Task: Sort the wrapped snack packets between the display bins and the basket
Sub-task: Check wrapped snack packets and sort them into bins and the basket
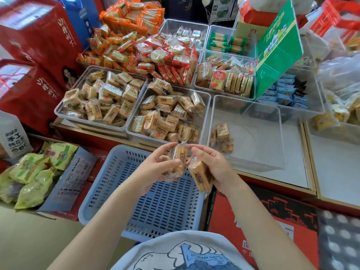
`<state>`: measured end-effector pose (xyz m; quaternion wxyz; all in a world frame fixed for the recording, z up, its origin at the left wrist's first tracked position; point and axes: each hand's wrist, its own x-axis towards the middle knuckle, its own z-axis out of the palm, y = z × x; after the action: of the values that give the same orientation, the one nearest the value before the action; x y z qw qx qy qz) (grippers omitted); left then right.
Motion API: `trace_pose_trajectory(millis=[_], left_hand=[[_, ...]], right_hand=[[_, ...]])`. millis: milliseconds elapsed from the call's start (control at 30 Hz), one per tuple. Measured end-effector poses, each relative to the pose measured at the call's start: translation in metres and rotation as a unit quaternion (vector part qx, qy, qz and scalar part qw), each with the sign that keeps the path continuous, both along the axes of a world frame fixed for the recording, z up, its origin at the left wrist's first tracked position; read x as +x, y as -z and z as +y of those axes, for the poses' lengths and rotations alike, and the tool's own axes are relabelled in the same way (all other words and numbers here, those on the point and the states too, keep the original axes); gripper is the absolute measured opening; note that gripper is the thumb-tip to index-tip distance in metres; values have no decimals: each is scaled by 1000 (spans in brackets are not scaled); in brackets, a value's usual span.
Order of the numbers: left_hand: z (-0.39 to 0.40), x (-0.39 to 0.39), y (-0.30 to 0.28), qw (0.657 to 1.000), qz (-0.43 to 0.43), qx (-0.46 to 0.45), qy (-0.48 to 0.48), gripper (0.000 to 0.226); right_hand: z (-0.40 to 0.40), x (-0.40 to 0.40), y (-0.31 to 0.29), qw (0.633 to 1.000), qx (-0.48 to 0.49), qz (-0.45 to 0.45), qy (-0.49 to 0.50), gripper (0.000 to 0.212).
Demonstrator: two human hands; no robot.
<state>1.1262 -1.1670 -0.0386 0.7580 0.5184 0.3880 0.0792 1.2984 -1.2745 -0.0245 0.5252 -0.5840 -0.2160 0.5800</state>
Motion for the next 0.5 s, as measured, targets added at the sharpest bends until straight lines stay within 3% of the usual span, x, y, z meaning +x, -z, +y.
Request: trace_pose_trajectory(millis=[133, 333, 500], left_hand=[[-1, -4, 2, 1000, -8, 3, -4, 70], [-5, -5, 2, 1000, -7, 13, -7, 73], [-7, -7, 6, 996, -52, -53, -58, 64]], right_hand=[[-5, 2, -2, 999, 11, 24, -35, 46], [-12, 5, 2, 995, 23, 66, -71, 44], [-14, 1, 2, 997, 1, 46, -67, 39]])
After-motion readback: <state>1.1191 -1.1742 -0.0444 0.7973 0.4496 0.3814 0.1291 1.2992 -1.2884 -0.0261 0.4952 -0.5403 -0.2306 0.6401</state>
